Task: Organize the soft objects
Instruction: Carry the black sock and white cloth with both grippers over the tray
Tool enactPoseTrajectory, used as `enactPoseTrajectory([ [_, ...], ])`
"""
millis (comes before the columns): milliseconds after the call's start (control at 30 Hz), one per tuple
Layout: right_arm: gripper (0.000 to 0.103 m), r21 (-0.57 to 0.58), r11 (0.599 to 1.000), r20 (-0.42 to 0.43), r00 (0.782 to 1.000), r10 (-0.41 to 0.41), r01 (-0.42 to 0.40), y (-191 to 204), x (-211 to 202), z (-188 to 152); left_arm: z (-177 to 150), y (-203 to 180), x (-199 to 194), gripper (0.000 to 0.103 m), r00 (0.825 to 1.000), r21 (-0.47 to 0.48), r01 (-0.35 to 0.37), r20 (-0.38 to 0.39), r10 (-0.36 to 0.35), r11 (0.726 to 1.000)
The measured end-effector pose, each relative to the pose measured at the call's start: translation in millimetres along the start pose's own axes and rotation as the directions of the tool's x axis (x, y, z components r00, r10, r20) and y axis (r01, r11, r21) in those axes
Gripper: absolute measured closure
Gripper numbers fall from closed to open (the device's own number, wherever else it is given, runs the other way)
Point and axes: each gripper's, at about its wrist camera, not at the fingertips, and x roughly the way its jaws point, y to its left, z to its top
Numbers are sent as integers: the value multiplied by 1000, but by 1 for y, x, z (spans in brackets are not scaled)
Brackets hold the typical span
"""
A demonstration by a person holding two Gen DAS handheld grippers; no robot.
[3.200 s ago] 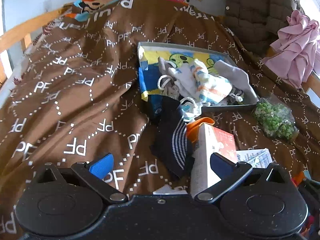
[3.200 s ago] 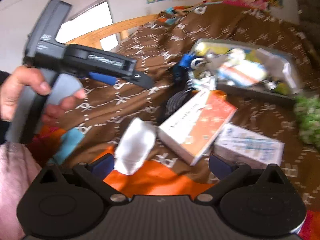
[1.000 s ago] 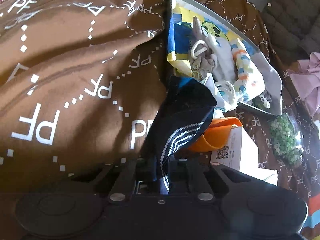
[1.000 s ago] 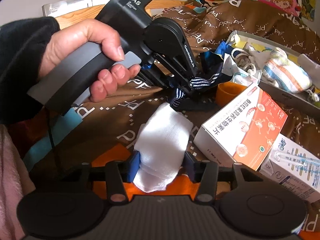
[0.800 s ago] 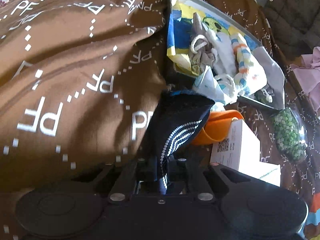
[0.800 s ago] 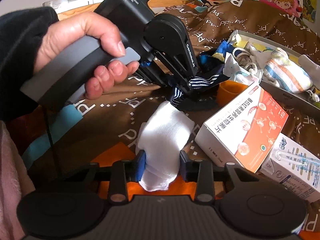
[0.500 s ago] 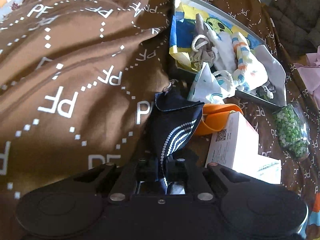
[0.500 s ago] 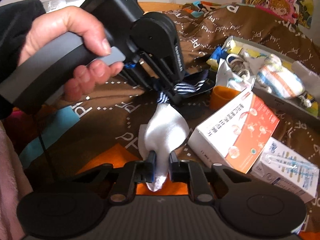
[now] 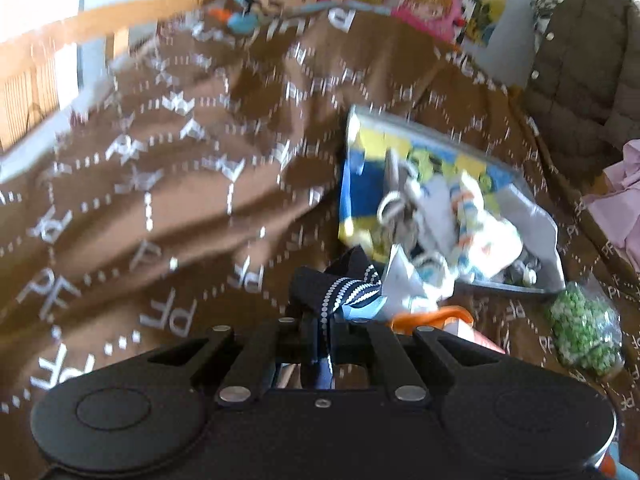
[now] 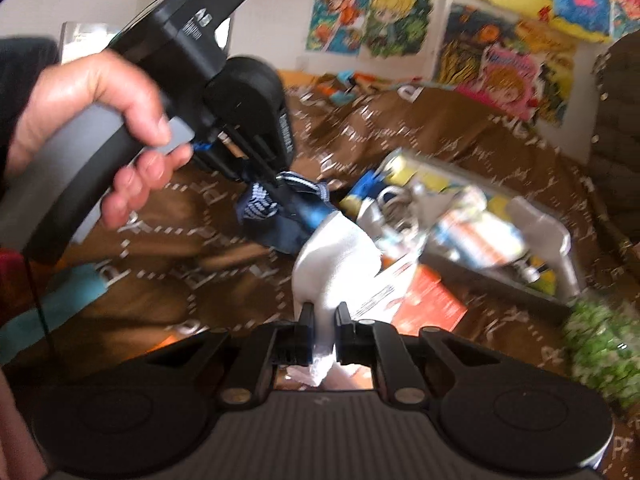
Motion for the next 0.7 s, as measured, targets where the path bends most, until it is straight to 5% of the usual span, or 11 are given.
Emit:
enactPoseTrajectory([
  [333, 92, 177, 984, 98, 994, -40, 22, -49, 1, 15, 17, -28, -16, 99, 963, 37, 48, 263, -56, 998],
  [700, 92, 358, 928, 137, 977, -161, 103, -131, 26, 34, 78, -67, 51, 98, 927, -117, 246, 317, -199, 962],
])
